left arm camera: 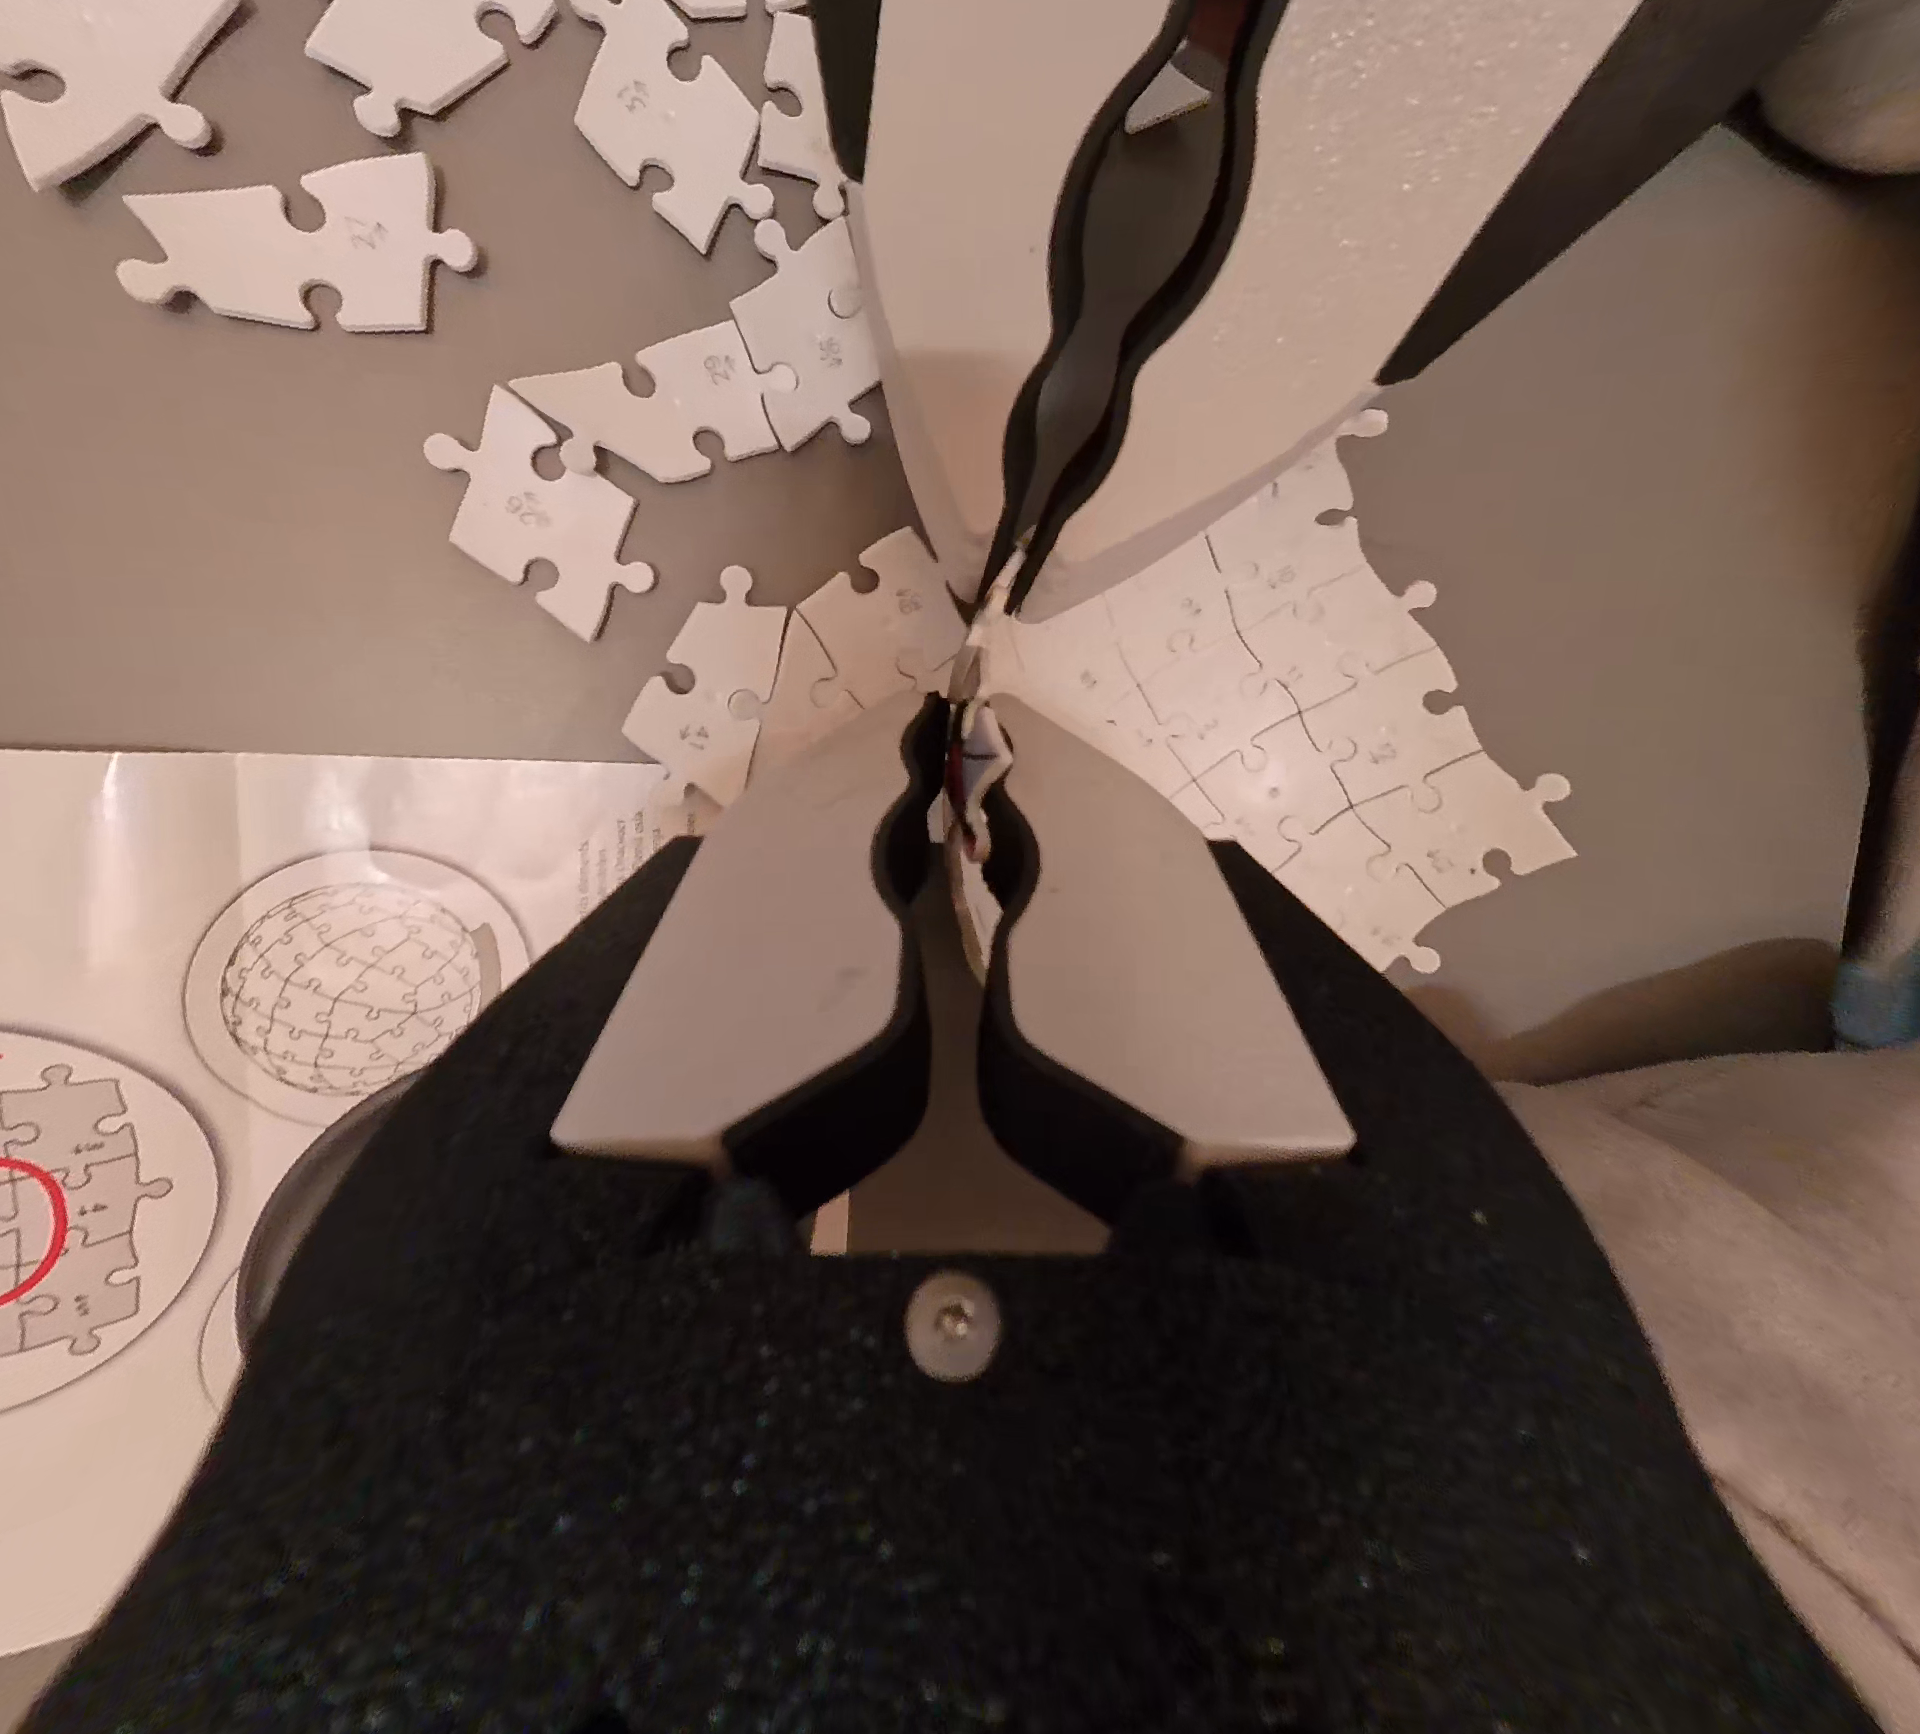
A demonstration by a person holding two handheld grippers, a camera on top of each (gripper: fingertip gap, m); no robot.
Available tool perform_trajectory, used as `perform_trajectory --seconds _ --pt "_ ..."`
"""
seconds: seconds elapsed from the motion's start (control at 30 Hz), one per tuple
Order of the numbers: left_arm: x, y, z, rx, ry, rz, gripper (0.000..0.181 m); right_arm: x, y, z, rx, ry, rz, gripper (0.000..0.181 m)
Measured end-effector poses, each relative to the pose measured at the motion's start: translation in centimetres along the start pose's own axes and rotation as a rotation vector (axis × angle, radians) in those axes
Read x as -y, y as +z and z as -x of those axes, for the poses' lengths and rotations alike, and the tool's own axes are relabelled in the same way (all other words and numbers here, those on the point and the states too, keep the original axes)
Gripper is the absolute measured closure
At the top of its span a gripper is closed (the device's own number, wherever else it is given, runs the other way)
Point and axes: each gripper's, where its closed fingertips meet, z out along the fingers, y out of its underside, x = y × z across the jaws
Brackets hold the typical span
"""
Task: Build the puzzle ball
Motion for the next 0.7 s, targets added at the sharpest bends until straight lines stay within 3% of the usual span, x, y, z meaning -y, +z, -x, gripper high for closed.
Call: perform_trajectory --seconds 0.47,0.7 --pt "0.26 -0.18 -0.13 0.017 -0.005 -0.02 0.167 -0.11 -0.1 0.08 -0.004 0.026 0.009 0.178" --pt "0.36 -0.31 0.04 0.048 0.003 -0.007 0.177 -0.02 -0.23 -0.11 -0.018 0.023 0.005 0.178"
